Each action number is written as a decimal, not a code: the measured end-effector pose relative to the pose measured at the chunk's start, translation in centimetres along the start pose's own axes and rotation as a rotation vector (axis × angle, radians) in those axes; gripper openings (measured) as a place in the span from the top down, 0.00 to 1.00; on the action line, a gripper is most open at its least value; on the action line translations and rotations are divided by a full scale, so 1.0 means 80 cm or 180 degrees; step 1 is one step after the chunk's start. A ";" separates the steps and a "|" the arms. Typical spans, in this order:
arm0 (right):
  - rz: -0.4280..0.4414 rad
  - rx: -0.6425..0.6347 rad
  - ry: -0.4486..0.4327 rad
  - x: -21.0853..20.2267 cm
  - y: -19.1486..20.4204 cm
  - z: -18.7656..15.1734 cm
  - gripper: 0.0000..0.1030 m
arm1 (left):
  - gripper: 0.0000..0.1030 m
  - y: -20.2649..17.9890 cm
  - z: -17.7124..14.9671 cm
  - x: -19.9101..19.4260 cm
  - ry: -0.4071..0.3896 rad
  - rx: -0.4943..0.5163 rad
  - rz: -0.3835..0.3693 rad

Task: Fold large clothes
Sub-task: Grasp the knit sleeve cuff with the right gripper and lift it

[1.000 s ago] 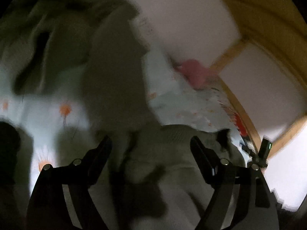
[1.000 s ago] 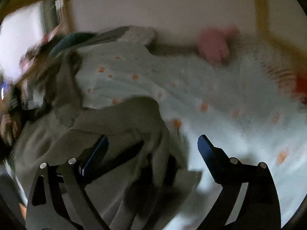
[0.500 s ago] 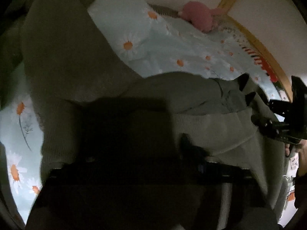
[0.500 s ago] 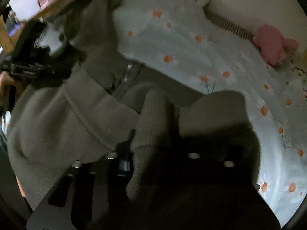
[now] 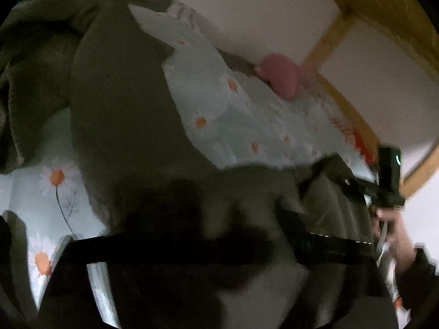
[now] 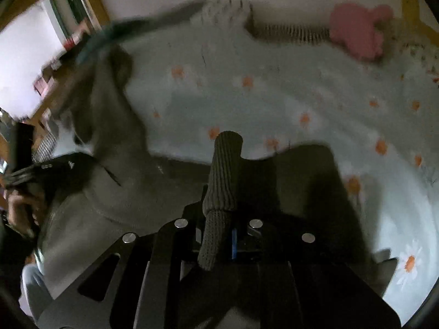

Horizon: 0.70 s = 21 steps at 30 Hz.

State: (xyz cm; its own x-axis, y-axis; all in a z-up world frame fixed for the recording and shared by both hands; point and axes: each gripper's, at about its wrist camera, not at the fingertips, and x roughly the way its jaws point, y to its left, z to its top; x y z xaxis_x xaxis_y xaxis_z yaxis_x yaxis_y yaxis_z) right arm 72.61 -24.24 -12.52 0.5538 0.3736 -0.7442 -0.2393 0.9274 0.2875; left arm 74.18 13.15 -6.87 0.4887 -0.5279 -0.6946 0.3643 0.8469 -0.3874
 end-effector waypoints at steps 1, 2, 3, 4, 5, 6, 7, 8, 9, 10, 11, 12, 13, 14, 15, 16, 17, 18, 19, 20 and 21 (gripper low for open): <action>0.0032 -0.0020 -0.0045 -0.001 -0.001 -0.009 0.87 | 0.14 -0.002 -0.005 0.002 0.0106 0.0129 0.0094; 0.0049 -0.0009 -0.0072 -0.004 -0.004 -0.012 0.87 | 0.13 -0.010 -0.015 0.010 0.0309 0.0302 0.0191; 0.0082 0.0057 -0.0086 -0.007 -0.008 -0.017 0.87 | 0.13 -0.013 -0.023 0.021 0.0507 0.0452 0.0283; 0.0110 0.0103 -0.0090 -0.008 -0.012 -0.018 0.86 | 0.13 -0.017 -0.031 0.037 0.0720 0.0638 0.0442; 0.0146 0.0172 -0.0096 -0.006 -0.016 -0.019 0.85 | 0.13 -0.020 -0.035 0.043 0.0774 0.0741 0.0522; 0.0138 0.0193 -0.0088 -0.007 -0.017 -0.022 0.85 | 0.12 -0.021 -0.034 0.045 0.0774 0.0754 0.0535; 0.0139 0.0196 -0.0076 -0.002 -0.018 -0.019 0.85 | 0.17 -0.020 -0.032 0.046 0.0832 0.0710 0.0528; 0.0134 0.0189 -0.0078 -0.001 -0.018 -0.020 0.85 | 0.28 -0.019 -0.029 0.044 0.0831 0.0668 0.0495; 0.0112 0.0176 -0.0093 -0.003 -0.016 -0.018 0.85 | 0.61 -0.019 -0.026 0.038 0.0817 0.0610 0.0359; 0.0110 0.0169 -0.0133 0.001 -0.014 -0.013 0.85 | 0.84 -0.018 -0.021 0.043 0.0837 0.0540 0.0169; 0.0146 0.0171 -0.0271 -0.010 -0.012 -0.013 0.85 | 0.84 -0.032 -0.004 0.058 0.0797 0.0536 0.0174; 0.0235 0.0185 -0.0460 -0.022 -0.012 -0.014 0.85 | 0.85 -0.037 -0.003 0.055 0.0761 0.0578 0.0248; 0.0327 0.0210 -0.0632 -0.034 -0.014 -0.015 0.85 | 0.87 -0.038 -0.006 0.046 0.0686 0.0587 0.0308; 0.0482 0.0269 -0.0927 -0.058 -0.016 -0.015 0.85 | 0.88 -0.037 -0.007 0.035 0.0597 0.0564 0.0328; 0.0541 0.0298 -0.1060 -0.071 -0.016 -0.014 0.85 | 0.88 -0.037 -0.005 0.027 0.0487 0.0536 0.0333; 0.0562 0.0304 -0.1169 -0.083 -0.015 -0.013 0.85 | 0.88 -0.034 0.002 0.012 0.0298 0.0451 0.0291; 0.0594 0.0289 -0.1208 -0.089 -0.014 -0.012 0.86 | 0.89 -0.030 0.009 -0.006 0.0123 0.0331 0.0214; 0.0609 0.0241 -0.1230 -0.095 -0.010 -0.010 0.86 | 0.89 -0.029 0.014 -0.022 -0.0029 0.0228 0.0155; 0.0641 0.0209 -0.1268 -0.098 -0.008 -0.006 0.86 | 0.89 -0.026 0.019 -0.039 -0.0163 0.0173 0.0139; 0.0621 0.0233 -0.1293 -0.096 -0.008 -0.002 0.86 | 0.89 -0.026 0.021 -0.046 -0.0224 0.0183 0.0175; 0.0571 0.0283 -0.1287 -0.091 -0.010 0.002 0.86 | 0.89 -0.027 0.023 -0.045 -0.0237 0.0205 0.0215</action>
State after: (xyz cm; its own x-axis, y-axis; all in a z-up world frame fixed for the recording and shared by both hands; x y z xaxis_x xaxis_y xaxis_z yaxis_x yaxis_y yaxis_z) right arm 68.93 -27.73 -7.21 0.7812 0.4895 -0.3875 -0.3002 0.8387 0.4543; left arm 73.12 13.10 -2.41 0.5705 -0.4752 -0.6699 0.3777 0.8761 -0.2998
